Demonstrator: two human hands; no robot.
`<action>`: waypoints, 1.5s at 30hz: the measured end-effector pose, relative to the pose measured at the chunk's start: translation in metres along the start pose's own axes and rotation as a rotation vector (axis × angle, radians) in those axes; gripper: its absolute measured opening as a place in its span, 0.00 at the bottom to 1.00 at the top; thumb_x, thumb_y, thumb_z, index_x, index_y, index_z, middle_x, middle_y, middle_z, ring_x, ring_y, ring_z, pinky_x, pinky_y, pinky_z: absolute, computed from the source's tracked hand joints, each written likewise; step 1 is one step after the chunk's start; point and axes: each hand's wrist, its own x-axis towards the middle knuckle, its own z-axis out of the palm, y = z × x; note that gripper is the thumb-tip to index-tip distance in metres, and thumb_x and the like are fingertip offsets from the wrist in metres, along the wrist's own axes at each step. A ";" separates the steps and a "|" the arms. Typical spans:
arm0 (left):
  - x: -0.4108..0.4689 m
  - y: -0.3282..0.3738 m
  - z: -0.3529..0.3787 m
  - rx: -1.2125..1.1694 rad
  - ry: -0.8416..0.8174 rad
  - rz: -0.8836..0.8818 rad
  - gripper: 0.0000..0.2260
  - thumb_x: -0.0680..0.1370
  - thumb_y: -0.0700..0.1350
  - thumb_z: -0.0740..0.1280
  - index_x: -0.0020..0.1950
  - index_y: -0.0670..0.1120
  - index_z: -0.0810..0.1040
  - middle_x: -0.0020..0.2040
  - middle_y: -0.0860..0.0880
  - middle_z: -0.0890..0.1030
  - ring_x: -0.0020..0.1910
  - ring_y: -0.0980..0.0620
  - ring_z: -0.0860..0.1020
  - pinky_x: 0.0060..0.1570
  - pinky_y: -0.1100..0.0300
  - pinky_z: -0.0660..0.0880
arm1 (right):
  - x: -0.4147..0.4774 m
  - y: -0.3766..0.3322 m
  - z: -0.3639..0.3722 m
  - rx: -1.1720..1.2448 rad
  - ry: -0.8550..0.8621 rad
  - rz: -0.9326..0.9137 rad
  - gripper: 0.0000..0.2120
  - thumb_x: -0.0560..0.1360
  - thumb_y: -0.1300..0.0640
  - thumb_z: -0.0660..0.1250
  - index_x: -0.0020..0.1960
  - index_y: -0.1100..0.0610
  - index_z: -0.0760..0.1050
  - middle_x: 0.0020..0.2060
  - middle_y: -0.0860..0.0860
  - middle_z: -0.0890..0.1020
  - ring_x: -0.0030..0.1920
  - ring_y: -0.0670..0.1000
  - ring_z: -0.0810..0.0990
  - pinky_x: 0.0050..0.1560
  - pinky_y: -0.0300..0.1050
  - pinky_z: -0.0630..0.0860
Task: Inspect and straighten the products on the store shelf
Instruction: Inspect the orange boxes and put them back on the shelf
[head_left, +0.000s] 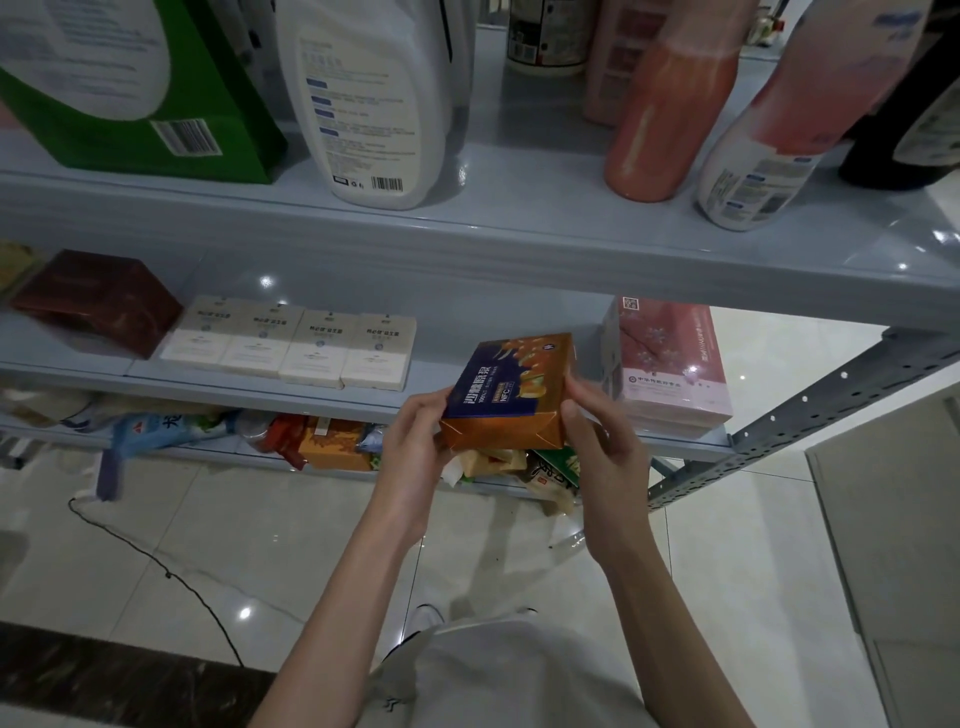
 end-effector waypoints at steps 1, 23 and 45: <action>0.000 0.000 -0.002 0.010 -0.009 0.013 0.09 0.84 0.45 0.63 0.61 0.44 0.79 0.60 0.45 0.84 0.62 0.46 0.81 0.60 0.48 0.79 | 0.000 0.001 0.000 0.002 0.013 0.021 0.16 0.77 0.51 0.68 0.63 0.57 0.80 0.66 0.49 0.81 0.61 0.49 0.84 0.47 0.38 0.82; -0.012 0.003 0.003 0.144 -0.263 0.047 0.19 0.74 0.50 0.71 0.65 0.54 0.77 0.59 0.51 0.85 0.62 0.51 0.81 0.64 0.46 0.78 | 0.005 0.016 -0.003 -0.282 -0.280 -0.018 0.30 0.76 0.36 0.70 0.76 0.34 0.66 0.75 0.40 0.68 0.74 0.43 0.70 0.68 0.45 0.75; -0.018 -0.005 0.008 0.348 -0.219 0.178 0.22 0.76 0.45 0.75 0.64 0.66 0.77 0.68 0.64 0.75 0.66 0.66 0.73 0.53 0.73 0.76 | -0.002 0.023 -0.002 -0.105 -0.218 0.085 0.20 0.79 0.48 0.64 0.71 0.46 0.73 0.61 0.43 0.83 0.64 0.47 0.81 0.62 0.46 0.80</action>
